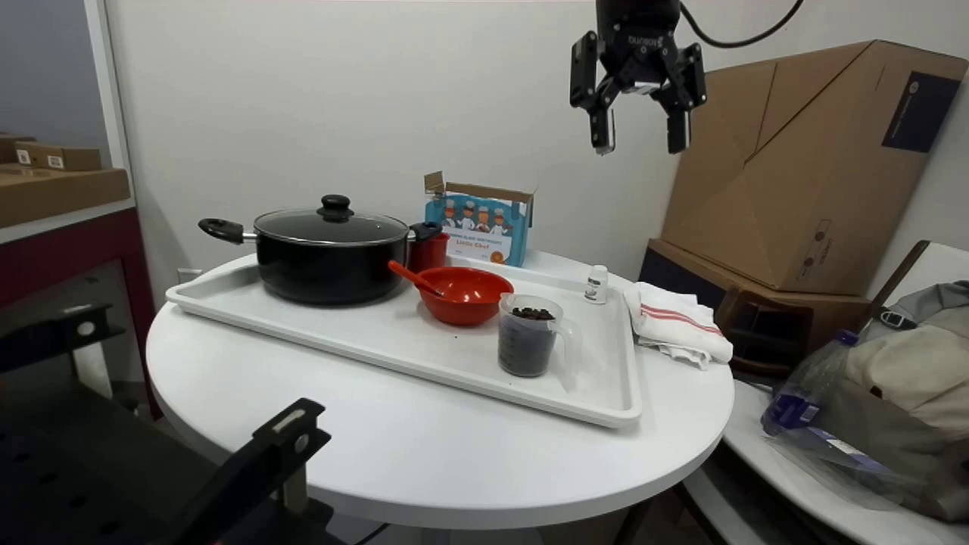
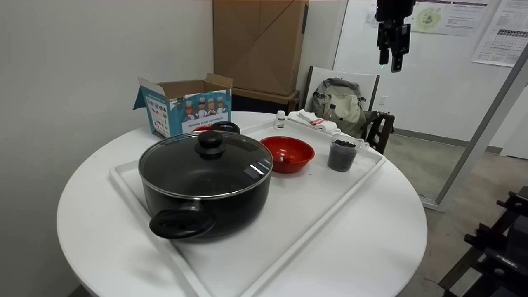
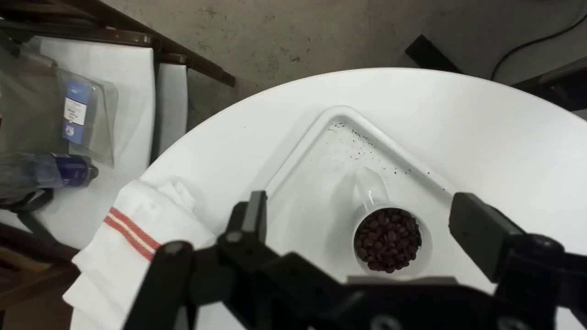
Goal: Pour some contents of the jug into the bowl
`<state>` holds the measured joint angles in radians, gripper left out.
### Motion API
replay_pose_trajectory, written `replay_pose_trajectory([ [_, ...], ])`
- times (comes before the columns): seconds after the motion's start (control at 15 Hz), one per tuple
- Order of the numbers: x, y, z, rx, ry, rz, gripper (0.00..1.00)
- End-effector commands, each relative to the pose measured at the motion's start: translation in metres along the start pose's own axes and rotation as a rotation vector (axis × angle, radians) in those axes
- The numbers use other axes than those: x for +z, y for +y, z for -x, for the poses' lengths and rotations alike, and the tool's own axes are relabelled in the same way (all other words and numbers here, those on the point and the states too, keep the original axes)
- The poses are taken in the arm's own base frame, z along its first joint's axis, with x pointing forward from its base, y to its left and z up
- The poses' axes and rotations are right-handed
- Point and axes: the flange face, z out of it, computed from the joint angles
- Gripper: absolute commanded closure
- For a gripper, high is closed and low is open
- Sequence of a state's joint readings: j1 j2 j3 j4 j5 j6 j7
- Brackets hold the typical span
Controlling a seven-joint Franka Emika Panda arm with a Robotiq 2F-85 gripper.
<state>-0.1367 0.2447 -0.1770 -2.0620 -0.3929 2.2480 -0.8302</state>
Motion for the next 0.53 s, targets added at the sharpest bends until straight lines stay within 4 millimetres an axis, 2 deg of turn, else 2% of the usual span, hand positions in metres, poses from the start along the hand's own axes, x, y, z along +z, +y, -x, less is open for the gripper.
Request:
replay_pose_trajectory([
  [0.0, 0.031, 0.002, -0.018, -0.059, -0.077, 0.017, 0.00],
  [0.47, 0.075, -0.012, -0.040, -0.168, -0.140, 0.034, 0.00],
])
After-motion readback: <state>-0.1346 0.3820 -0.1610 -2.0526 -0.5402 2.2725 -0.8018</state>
